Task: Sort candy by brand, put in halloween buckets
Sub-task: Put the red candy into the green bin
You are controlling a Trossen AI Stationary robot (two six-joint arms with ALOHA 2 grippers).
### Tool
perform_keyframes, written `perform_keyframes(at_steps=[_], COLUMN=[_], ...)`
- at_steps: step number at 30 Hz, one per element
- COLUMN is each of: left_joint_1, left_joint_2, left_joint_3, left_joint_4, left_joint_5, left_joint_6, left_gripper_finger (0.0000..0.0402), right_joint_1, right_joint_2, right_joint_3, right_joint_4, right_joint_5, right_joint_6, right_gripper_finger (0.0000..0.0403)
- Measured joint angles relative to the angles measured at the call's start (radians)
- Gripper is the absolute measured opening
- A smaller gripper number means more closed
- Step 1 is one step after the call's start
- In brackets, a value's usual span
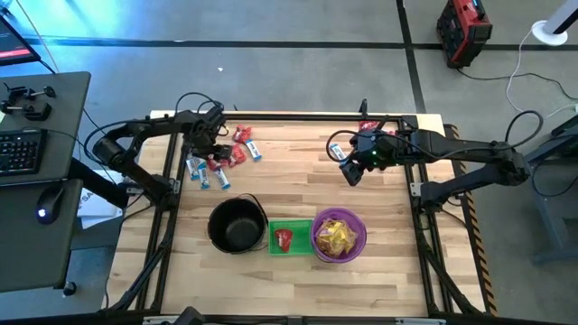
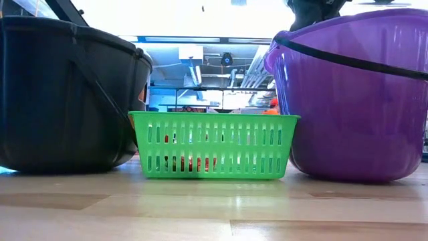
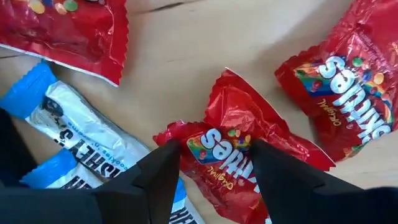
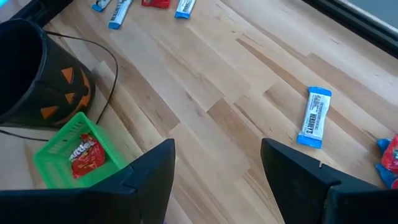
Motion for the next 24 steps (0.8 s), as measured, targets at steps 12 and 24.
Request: perform_keyframes(at_steps=[12,24], left_joint_1=[-0.001,-0.391], left_joint_2=[-0.107,-0.43], left_joint_3=[0.012,0.17], left_joint_4=[-0.007,0.035], left_joint_5=[0.016,0.152], left_joint_6=[0.06,0.029], left_gripper_finger=[0.0015,0.0], right_joint_1=[0.0,-0.002], right_joint_2=[0.0,0.0], right_joint_3=[0.0,0.0], right_joint_4=[0.02,0.2], right_joint_5=[0.014,0.156], right_joint_6=[0.009,-0.001], right_gripper_finger=[0.0232,0.0232])
